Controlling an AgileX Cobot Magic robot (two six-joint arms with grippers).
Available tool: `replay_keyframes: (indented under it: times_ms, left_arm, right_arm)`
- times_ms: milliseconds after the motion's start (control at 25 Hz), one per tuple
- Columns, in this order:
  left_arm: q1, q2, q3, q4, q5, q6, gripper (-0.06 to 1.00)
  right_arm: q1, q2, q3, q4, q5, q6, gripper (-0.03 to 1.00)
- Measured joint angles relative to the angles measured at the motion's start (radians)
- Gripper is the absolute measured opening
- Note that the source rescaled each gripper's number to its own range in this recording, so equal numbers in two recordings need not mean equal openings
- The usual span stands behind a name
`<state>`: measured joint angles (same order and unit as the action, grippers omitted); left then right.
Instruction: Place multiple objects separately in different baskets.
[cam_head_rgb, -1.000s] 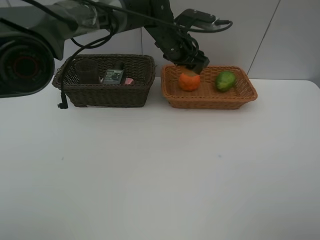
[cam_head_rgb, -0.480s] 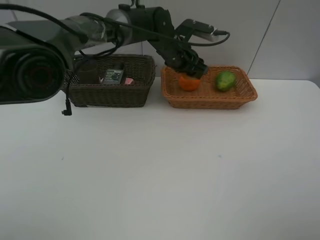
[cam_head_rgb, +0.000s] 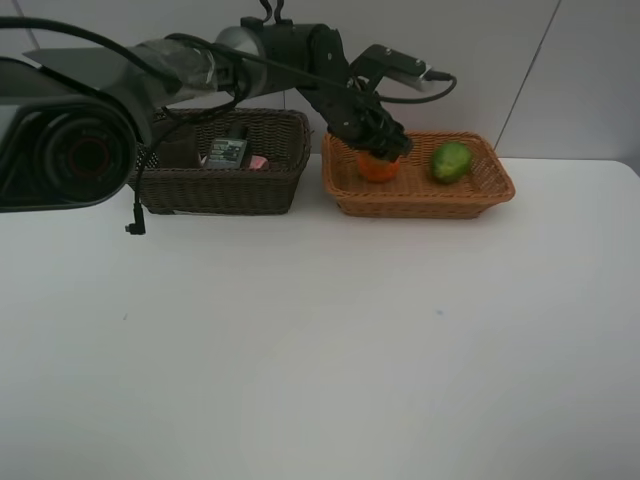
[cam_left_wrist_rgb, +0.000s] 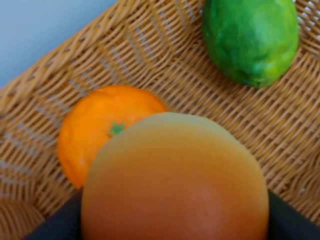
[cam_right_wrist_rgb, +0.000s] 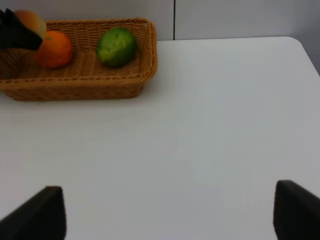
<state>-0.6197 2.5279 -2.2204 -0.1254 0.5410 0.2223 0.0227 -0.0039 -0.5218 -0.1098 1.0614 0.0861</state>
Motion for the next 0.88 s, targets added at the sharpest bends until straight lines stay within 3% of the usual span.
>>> replay_keyframes:
  times_ms: [120,320,880]
  left_arm:
    - [0.0,0.0,0.0,0.015,-0.001,0.0,0.75]
    - [0.0,0.0,0.0,0.015,-0.015,0.0,0.92]
    - [0.0,0.0,0.0,0.016,-0.03,0.0,0.93]
  right_arm:
    - [0.0,0.0,0.0,0.0,0.0,0.0,0.79]
    - [0.0,0.0,0.0,0.0,0.0,0.0,0.79]
    - [0.0,0.0,0.0,0.0,0.0,0.0,0.79]
